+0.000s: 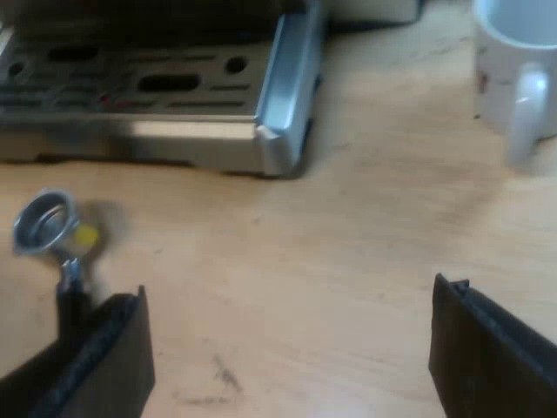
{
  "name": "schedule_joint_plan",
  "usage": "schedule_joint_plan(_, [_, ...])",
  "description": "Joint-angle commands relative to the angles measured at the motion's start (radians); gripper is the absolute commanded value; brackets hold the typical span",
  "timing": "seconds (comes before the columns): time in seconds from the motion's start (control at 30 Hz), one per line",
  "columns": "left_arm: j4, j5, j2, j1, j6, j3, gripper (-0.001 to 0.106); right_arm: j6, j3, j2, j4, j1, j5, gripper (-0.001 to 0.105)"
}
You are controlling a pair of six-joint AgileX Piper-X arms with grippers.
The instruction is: Put the handle in the coffee machine
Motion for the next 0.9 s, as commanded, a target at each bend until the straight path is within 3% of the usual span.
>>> schedule_joint_plan(0.03, [0.024, 0.08, 0.031, -0.002, -0.013, -0.006, 0.089, -0.027, -0.053, 0.084, 0.026, 0.081, -0.029, 0.069])
schedule_joint_plan(0.23, [0.034, 0.1, 0.074, -0.002, 0.024, -0.006, 0.089, -0.043, -0.102, 0.225, 0.065, 0.259, -0.051, 0.069])
schedule_joint_plan(0.4, [0.046, 0.132, 0.118, -0.002, 0.125, -0.006, 0.089, -0.013, -0.105, 0.306, 0.067, 0.425, -0.024, 0.069])
schedule_joint_plan(0.47, [0.053, 0.142, 0.144, -0.002, 0.163, -0.006, 0.089, 0.024, -0.105, 0.343, 0.063, 0.509, 0.015, 0.069])
schedule_joint_plan(0.57, [0.055, 0.212, 0.197, -0.002, 0.229, -0.006, 0.089, 0.059, -0.105, 0.393, 0.043, 0.603, 0.083, 0.069])
schedule_joint_plan(0.77, [0.055, 0.242, 0.296, -0.002, 0.385, -0.006, 0.089, 0.16, -0.105, 0.506, -0.02, 0.823, 0.251, 0.069])
schedule_joint_plan(0.9, [0.055, 0.265, 0.336, -0.008, 0.441, -0.006, 0.089, 0.23, -0.105, 0.59, -0.033, 0.926, 0.33, 0.069])
